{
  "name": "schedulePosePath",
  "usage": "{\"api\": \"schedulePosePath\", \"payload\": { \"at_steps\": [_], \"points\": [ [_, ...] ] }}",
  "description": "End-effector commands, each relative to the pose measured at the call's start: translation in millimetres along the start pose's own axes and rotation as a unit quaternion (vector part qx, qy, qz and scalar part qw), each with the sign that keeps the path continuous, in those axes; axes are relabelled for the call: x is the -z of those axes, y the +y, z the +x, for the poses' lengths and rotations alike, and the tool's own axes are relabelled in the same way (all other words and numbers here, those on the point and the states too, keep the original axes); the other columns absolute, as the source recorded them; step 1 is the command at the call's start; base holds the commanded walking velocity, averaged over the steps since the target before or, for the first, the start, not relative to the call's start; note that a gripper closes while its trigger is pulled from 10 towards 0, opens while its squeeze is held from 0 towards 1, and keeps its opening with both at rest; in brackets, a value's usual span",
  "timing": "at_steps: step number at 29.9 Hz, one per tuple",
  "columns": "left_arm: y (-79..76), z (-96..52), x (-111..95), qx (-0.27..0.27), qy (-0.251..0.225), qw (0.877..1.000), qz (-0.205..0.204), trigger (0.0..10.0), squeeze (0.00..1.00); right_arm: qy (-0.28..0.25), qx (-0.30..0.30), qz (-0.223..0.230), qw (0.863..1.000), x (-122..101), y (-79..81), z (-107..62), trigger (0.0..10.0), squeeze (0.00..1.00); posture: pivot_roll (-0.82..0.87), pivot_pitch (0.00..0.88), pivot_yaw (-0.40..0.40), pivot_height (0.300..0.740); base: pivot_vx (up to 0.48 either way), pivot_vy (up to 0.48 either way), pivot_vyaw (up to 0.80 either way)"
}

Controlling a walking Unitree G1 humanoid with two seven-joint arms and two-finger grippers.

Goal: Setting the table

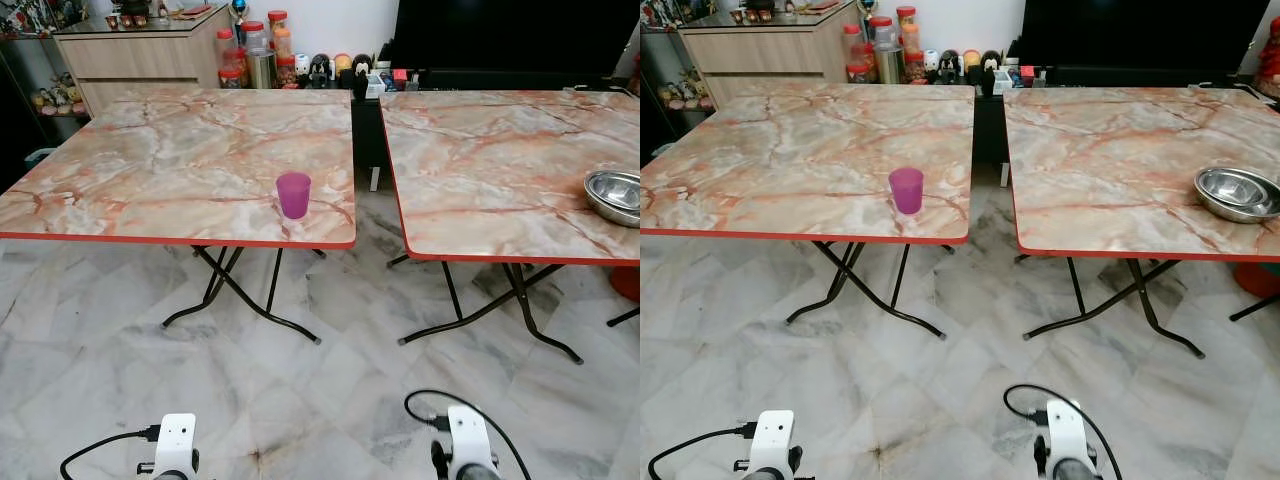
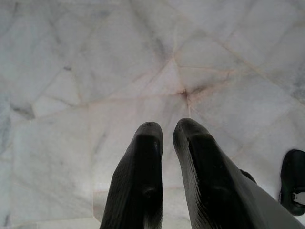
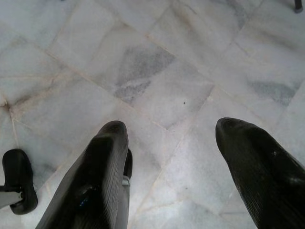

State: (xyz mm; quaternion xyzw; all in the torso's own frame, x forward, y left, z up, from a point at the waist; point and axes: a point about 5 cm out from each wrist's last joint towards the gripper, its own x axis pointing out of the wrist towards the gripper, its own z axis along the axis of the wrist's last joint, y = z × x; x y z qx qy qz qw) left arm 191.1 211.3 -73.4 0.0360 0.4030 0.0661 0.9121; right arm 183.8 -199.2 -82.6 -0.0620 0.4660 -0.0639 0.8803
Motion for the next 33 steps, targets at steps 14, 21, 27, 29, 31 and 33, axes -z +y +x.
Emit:
{"api": "schedulePosePath", "payload": {
  "at_steps": [14,21,27,29,31,33],
  "points": [
    [1.1,-0.3,1,-0.005,0.002,1.000,0.000,10.0,0.00,-0.019,-0.024,0.001,1.000,-18,10.4,1.9,10.0,0.00,0.00,0.000,0.005,0.740,0.111,0.000,0.00],
    [1.3,-0.5,2,-0.004,0.003,1.000,0.002,10.0,0.00,-0.023,-0.021,-0.015,0.999,-19,11.8,1.9,10.0,0.00,0.00,0.000,0.012,0.740,0.283,0.000,0.00],
    [0.7,-0.3,1,0.002,0.003,1.000,0.011,10.0,0.00,-0.021,-0.022,-0.012,0.999,-15,12.8,1.3,10.0,0.00,-0.01,0.000,0.018,0.740,0.297,0.000,0.00],
    [0.5,0.0,0,0.002,0.002,1.000,0.012,10.0,0.00,-0.018,-0.022,-0.010,1.000,-13,13.0,1.0,10.0,0.00,-0.01,0.000,0.017,0.740,0.313,0.000,0.00],
    [0.6,0.2,0,0.002,0.001,1.000,0.012,10.0,0.00,-0.017,-0.022,-0.011,1.000,-12,12.9,0.9,10.0,0.00,-0.01,0.000,0.017,0.740,0.315,0.000,0.00],
    [0.6,0.2,0,0.002,0.001,1.000,0.012,10.0,0.00,-0.017,-0.022,-0.011,1.000,-12,12.9,0.9,10.0,0.00,-0.01,0.000,0.017,0.740,0.315,0.000,0.00]
  ]
}}
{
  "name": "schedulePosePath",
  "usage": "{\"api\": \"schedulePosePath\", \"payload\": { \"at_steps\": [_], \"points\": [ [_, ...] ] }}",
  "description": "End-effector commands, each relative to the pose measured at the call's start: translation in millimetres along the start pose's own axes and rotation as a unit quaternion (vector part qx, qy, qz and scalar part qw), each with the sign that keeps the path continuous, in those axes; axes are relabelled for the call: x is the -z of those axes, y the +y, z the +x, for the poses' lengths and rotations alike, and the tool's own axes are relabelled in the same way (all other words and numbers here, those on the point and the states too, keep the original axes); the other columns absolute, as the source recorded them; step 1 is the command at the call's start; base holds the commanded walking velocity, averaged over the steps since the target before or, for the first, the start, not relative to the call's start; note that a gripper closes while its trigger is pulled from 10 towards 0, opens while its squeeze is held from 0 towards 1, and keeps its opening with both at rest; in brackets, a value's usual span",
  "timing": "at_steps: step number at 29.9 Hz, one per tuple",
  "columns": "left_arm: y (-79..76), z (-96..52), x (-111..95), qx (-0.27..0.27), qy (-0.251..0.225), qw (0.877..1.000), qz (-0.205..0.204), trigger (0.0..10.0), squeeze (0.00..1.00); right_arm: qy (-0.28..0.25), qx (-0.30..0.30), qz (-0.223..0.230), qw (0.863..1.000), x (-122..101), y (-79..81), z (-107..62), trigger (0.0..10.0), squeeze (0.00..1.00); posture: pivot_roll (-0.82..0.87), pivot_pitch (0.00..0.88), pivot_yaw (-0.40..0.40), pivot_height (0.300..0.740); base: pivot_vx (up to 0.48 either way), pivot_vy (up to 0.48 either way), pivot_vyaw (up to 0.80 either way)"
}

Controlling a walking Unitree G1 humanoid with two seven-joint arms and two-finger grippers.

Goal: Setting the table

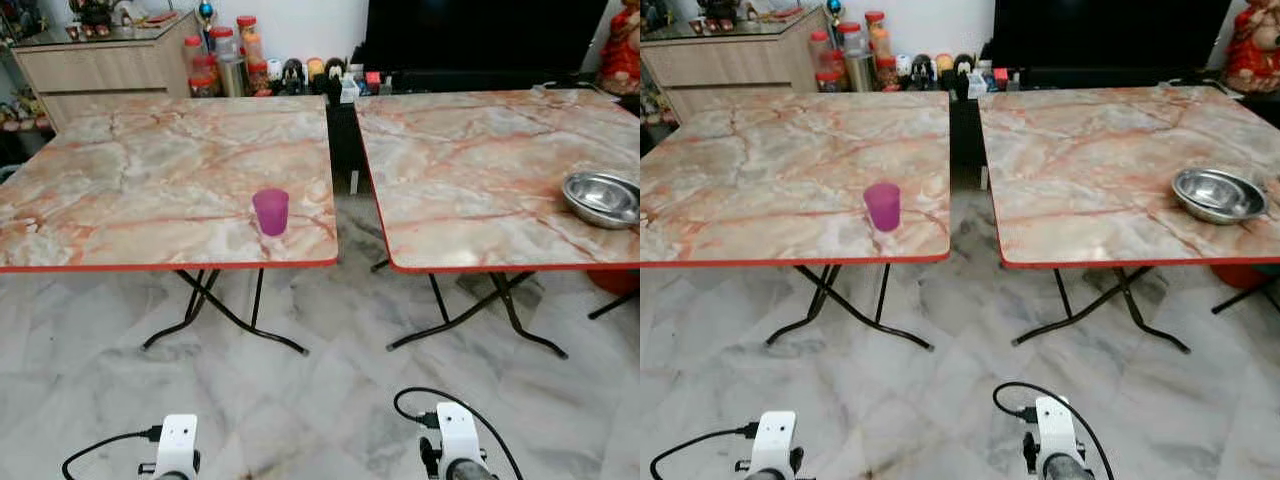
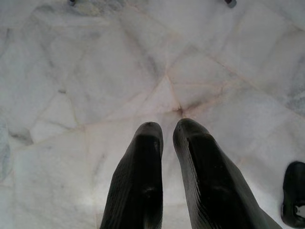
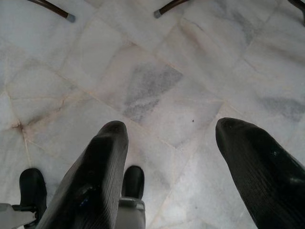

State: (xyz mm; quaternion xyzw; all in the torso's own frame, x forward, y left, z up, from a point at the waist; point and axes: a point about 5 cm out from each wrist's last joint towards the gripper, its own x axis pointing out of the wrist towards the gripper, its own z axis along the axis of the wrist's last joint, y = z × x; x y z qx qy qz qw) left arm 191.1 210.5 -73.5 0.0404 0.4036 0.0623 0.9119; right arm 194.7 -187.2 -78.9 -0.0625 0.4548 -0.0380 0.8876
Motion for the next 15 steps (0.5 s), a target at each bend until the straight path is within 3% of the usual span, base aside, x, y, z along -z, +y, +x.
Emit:
{"api": "schedulePosePath", "payload": {
  "at_steps": [1,15],
  "points": [
    [1.2,0.3,-0.8,0.001,0.000,1.000,0.007,10.0,0.00,0.000,-0.004,-0.001,1.000,0.8,1.6,-0.2,10.0,0.00,0.00,0.000,0.013,0.740,0.319,0.000,0.00],
    [0.4,-0.5,1.9,0.002,0.003,1.000,0.007,10.0,0.00,-0.009,-0.011,-0.009,1.000,-2.7,3.6,0.0,10.0,0.00,0.01,0.000,0.005,0.740,0.321,0.000,0.00]
  ]
}}
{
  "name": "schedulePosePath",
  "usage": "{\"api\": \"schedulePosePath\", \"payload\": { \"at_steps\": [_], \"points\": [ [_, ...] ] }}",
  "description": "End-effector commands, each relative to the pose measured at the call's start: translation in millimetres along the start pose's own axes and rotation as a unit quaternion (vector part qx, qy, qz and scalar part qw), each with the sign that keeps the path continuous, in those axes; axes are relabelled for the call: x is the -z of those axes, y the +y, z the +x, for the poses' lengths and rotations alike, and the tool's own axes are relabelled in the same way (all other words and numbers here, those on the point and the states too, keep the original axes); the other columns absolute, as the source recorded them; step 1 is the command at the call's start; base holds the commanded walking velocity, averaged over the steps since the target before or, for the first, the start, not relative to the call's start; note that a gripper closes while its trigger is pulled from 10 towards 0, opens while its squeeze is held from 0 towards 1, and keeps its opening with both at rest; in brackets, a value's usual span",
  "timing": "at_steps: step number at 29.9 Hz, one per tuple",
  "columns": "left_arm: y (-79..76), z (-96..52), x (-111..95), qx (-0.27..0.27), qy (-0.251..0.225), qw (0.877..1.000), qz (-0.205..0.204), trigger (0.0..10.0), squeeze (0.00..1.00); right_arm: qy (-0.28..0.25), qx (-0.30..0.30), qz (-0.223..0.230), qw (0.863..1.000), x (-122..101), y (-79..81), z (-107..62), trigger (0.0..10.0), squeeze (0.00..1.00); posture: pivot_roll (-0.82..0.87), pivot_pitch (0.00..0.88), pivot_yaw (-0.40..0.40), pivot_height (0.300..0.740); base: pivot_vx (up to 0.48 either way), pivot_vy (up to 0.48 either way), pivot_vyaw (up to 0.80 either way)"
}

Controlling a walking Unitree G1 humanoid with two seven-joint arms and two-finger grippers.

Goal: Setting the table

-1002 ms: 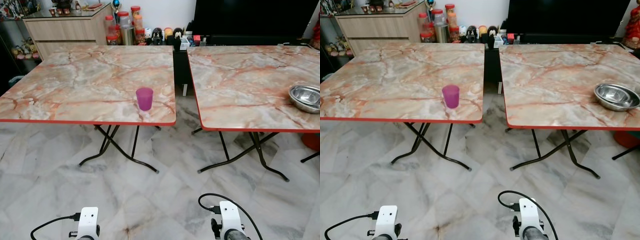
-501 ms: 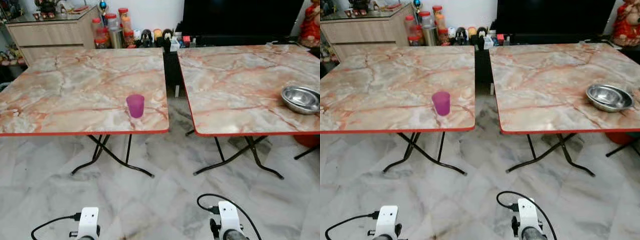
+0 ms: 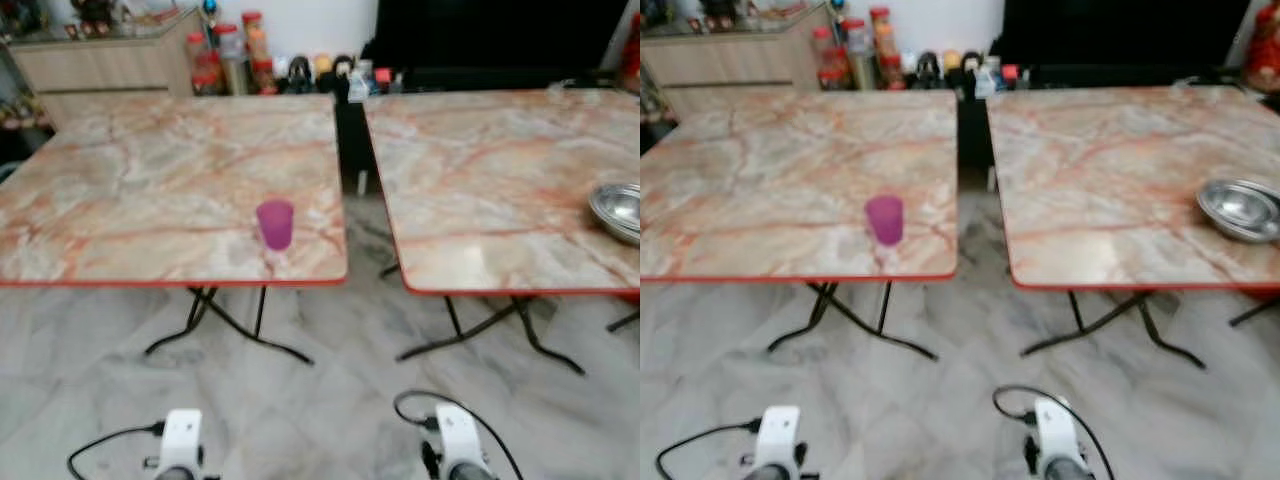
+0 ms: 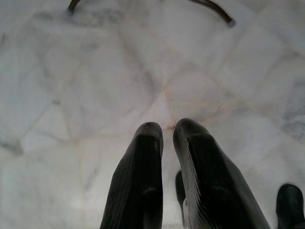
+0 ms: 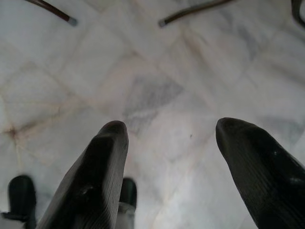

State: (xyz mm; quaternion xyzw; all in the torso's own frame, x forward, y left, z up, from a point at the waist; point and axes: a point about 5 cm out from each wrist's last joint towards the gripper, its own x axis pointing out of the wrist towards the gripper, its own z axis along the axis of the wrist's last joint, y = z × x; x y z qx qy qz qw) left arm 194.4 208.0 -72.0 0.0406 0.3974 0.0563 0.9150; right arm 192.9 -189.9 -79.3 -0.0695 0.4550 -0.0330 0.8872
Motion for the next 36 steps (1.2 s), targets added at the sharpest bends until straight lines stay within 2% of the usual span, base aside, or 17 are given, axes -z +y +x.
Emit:
{"api": "schedulePosePath", "payload": {
  "at_steps": [1,13,29,36],
  "points": [
    [3.5,-1.1,4.7,-0.005,0.009,1.000,0.003,10.0,0.00,-0.009,-0.010,-0.002,1.000,-5.3,6.6,0.5,10.0,0.00,0.01,0.000,0.004,0.740,0.319,0.000,0.00],
    [2.7,-0.7,3.1,-0.008,0.006,1.000,-0.003,10.0,0.00,-0.007,-0.002,-0.002,1.000,-4.8,2.6,0.6,10.0,0.00,0.01,0.000,0.002,0.740,0.321,0.000,0.00],
    [4.7,-1.6,5.7,-0.012,0.008,1.000,-0.008,10.0,0.00,-0.006,-0.004,-0.003,1.000,-4.2,6.4,0.4,10.0,0.00,0.02,0.000,0.001,0.740,0.319,0.000,0.00],
    [7.4,-2.7,8.3,-0.020,0.008,1.000,-0.010,10.0,0.00,-0.004,-0.004,-0.004,1.000,-2.9,6.2,0.2,10.0,0.00,0.02,0.000,0.001,0.740,0.036,0.000,0.00]
  ]
}}
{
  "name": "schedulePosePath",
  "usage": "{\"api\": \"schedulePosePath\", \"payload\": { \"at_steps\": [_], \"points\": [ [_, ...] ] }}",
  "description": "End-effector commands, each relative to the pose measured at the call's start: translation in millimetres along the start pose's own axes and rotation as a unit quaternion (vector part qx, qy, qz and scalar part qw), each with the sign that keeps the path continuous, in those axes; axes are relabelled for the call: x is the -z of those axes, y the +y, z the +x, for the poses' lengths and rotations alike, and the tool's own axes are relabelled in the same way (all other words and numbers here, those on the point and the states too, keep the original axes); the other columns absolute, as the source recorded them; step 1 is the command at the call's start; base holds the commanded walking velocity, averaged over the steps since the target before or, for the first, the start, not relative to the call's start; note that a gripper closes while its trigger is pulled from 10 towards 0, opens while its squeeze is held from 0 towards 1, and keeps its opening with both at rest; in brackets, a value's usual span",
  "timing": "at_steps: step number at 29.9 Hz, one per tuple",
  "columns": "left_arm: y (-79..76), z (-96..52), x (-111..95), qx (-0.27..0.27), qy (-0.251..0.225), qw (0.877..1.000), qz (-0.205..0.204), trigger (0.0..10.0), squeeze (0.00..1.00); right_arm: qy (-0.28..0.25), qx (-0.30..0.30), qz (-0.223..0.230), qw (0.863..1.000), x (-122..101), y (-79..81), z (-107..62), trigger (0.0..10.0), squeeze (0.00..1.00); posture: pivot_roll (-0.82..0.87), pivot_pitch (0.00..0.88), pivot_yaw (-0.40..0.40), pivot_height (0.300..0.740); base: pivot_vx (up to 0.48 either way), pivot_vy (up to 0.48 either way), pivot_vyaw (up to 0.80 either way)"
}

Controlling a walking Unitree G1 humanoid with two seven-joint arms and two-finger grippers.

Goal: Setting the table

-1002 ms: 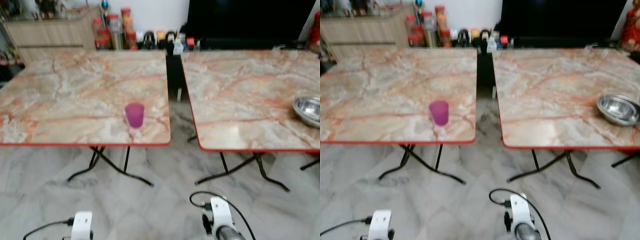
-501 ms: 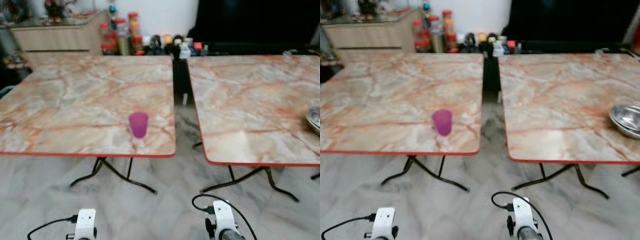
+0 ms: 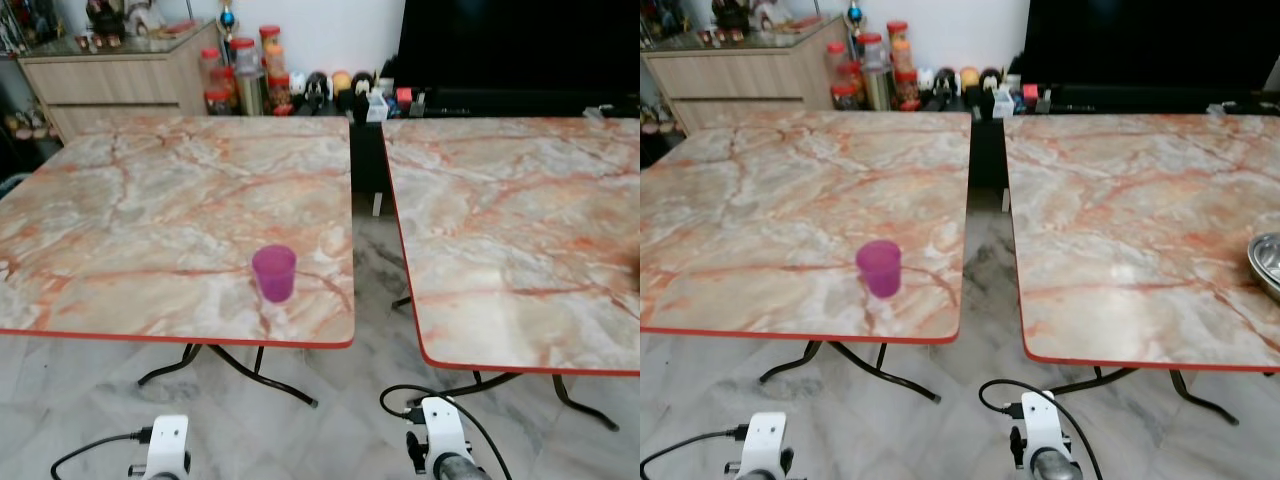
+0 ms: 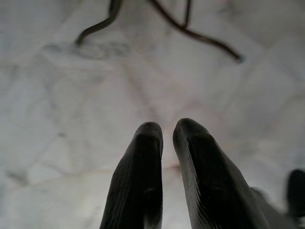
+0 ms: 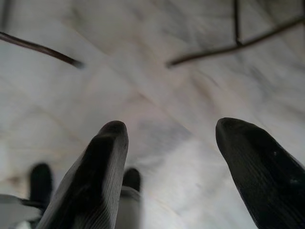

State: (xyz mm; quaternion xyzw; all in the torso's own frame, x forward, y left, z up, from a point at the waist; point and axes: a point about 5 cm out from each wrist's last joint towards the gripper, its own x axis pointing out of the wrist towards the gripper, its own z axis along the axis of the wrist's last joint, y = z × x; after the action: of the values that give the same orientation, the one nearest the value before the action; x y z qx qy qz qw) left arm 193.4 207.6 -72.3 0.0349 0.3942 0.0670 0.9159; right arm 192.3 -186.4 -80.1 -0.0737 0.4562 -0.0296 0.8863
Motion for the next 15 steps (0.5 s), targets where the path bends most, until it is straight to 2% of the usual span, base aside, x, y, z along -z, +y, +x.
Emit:
{"api": "schedulePosePath", "payload": {
  "at_steps": [1,8,11,12,14,15],
  "points": [
    [10.4,-2.6,8,-0.019,0.011,1.000,-0.010,10.0,0.00,-0.004,-0.002,0.001,1.000,-3,2.7,0.3,10.0,0.00,0.02,0.000,0.004,0.740,0.000,0.000,0.00],
    [36.5,-7.2,12,-0.088,-0.004,0.995,-0.054,10.0,0.00,-0.001,-0.002,0.001,1.000,0,4.1,-0.1,10.0,0.00,0.03,0.000,0.009,0.740,0.000,0.000,0.00],
    [56.5,-9.2,4,-0.153,-0.030,0.985,-0.073,10.0,0.00,-0.002,-0.002,0.001,1.000,-1,4.1,-0.1,10.0,0.00,0.03,0.000,0.009,0.740,0.000,0.000,0.00],
    [56.5,-9.2,4,-0.153,-0.030,0.985,-0.073,10.0,0.00,-0.002,-0.002,0.001,1.000,-1,4.1,-0.1,10.0,0.00,0.03,0.000,0.009,0.740,0.000,0.000,0.00],
    [82.8,-14.3,-3,-0.245,-0.048,0.964,-0.091,10.0,0.00,-0.002,-0.001,0.000,1.000,-1,4.2,-0.1,10.0,0.00,0.04,0.000,0.005,0.740,0.000,0.000,0.00],
    [96.1,-18.3,-7,-0.293,-0.060,0.949,-0.098,10.0,0.00,-0.003,-0.001,0.000,1.000,-1,4.0,0.0,10.0,0.00,0.04,0.000,0.005,0.740,0.000,0.000,0.00]
  ]
}}
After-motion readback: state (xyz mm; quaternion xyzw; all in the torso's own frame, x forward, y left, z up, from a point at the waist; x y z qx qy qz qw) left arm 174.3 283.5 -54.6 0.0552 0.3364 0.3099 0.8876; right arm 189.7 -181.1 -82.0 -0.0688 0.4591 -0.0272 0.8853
